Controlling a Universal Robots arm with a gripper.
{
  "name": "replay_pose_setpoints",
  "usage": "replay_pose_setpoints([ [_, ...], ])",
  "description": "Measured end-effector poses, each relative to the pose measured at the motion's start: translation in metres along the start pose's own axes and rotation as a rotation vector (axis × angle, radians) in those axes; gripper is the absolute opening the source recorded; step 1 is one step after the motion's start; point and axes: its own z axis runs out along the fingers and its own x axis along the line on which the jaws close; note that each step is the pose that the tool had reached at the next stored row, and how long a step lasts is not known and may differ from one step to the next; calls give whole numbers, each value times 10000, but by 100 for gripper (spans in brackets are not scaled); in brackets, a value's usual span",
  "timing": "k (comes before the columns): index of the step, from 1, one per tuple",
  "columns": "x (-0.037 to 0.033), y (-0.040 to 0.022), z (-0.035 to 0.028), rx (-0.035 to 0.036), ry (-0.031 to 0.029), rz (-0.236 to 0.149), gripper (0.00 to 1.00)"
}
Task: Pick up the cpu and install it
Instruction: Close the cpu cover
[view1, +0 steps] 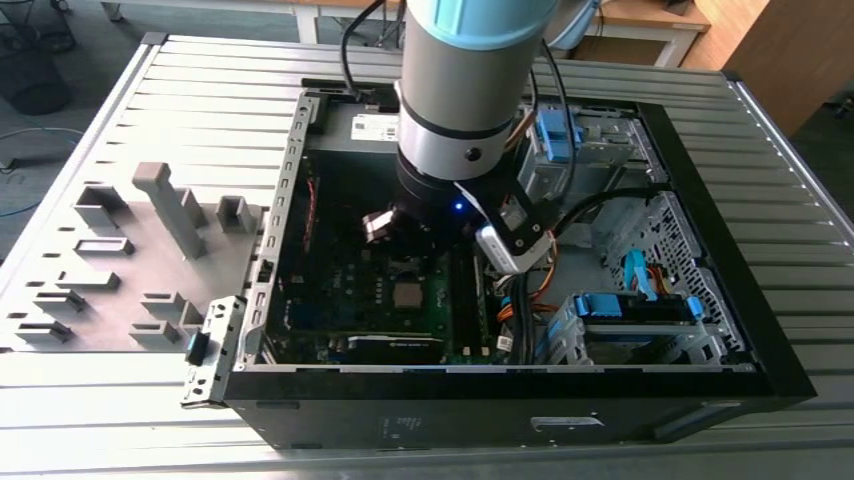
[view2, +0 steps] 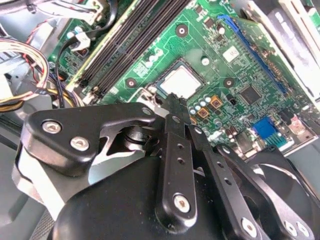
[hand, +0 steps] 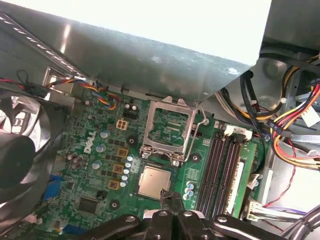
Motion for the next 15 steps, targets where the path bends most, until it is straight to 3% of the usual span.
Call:
replay_pose_setpoints([
  [11, -151, -34, 11, -1, 24, -385, 11],
  [15, -168, -39, 14, -3, 45, -696, 11],
])
